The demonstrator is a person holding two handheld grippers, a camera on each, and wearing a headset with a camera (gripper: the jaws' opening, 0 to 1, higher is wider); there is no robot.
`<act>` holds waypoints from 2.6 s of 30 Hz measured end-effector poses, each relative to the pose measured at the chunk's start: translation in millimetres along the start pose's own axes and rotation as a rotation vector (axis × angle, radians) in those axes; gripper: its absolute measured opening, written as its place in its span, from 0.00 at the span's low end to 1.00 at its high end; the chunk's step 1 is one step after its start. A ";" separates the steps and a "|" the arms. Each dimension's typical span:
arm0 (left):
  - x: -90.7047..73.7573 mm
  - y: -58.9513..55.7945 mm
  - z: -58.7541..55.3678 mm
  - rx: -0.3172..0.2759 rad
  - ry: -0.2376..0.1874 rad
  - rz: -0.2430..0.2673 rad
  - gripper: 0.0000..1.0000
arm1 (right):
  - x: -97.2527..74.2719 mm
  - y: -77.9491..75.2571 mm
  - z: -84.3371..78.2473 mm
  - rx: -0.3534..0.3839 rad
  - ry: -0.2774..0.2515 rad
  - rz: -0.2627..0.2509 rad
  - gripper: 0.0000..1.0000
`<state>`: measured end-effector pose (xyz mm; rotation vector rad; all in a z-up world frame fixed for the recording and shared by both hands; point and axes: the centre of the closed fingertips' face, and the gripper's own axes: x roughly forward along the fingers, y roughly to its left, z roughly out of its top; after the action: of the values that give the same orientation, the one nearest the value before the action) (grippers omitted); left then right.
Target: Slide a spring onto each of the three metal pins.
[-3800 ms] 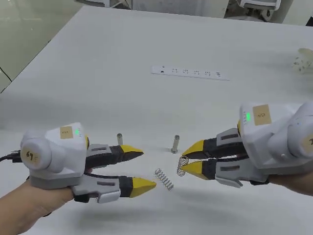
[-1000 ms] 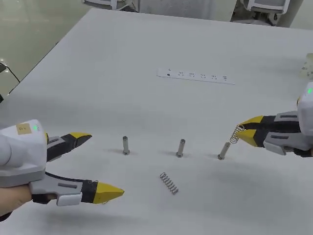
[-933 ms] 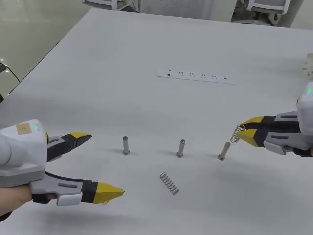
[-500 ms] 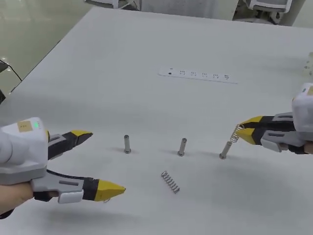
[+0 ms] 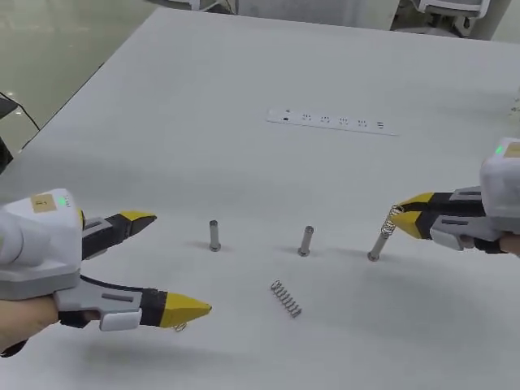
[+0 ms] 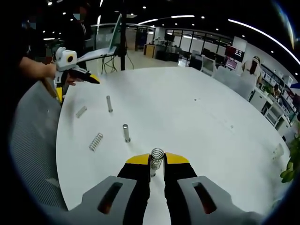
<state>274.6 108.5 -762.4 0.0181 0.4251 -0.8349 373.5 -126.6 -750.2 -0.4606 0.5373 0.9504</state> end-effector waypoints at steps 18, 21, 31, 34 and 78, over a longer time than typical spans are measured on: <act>-3.0 1.0 -4.8 -0.012 0.010 0.009 0.98 | 13.6 4.0 -19.9 0.031 0.031 0.011 0.08; -3.2 1.1 -4.6 -0.016 0.006 0.012 0.98 | 16.5 5.3 -27.0 0.028 0.051 0.013 0.08; -2.8 1.7 -4.4 -0.020 0.007 0.013 0.98 | 26.3 7.6 -43.3 0.046 0.089 0.025 0.08; -3.5 2.0 -4.4 -0.020 0.007 0.013 0.98 | 28.0 9.1 -49.4 0.048 0.105 0.027 0.08; -1.9 -0.5 -2.1 -0.033 -0.007 0.010 0.98 | 12.7 14.2 -42.5 0.145 0.031 -0.007 0.23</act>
<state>272.4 109.9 -763.6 -0.0134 0.4322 -0.8181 357.8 -136.3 -793.0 -0.3463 0.6279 0.8924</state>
